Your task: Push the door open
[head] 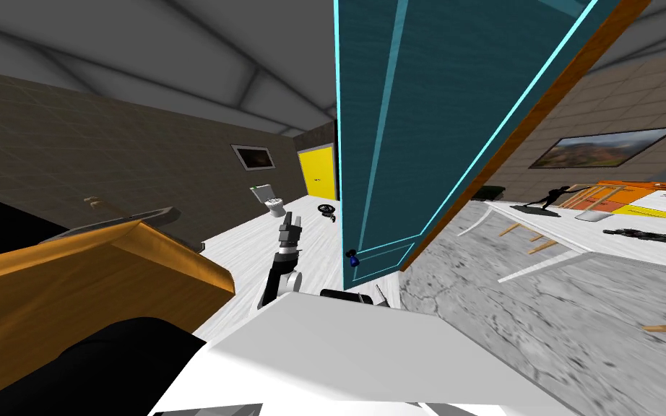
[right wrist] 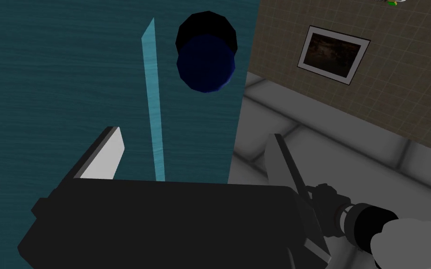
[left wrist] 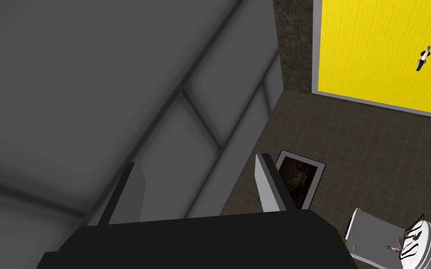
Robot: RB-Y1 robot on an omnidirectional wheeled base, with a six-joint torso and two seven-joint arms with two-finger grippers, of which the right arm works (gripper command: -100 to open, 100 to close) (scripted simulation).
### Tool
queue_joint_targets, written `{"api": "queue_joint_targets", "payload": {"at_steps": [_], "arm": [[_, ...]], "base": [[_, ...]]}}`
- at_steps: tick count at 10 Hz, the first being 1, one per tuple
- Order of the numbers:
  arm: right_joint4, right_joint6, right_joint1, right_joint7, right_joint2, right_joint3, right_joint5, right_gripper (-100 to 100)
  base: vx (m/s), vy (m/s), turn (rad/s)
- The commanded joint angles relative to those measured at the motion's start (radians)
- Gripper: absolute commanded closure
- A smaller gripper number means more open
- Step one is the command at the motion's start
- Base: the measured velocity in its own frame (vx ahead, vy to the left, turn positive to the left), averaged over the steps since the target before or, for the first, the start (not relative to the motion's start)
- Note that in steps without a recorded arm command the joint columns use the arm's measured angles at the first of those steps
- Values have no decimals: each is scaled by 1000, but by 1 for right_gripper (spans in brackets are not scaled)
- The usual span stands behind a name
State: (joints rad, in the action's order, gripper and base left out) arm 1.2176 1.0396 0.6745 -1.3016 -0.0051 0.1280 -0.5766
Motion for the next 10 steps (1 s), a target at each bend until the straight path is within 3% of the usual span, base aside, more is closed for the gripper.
{"api": "queue_joint_targets", "payload": {"at_steps": [1, 3, 5, 6, 7, 10], "arm": [[-1, -9, -9, 0, -17, -1, 2, -100], [2, -24, -22, 3, -7, -2, 4, -100], [6, -38, -34, 6, 37, -3, 6, -100], [5, -34, -29, 3, 27, -1, 5, -100], [5, -34, -29, 3, 27, -1, 5, 100], [5, -34, -29, 3, 27, -1, 5, 100]], "base": [[241, 84, 15], [217, 104, 11], [202, 70, 23], [84, 29, 2], [-9, -2, -4], [-28, -11, 1]]}}
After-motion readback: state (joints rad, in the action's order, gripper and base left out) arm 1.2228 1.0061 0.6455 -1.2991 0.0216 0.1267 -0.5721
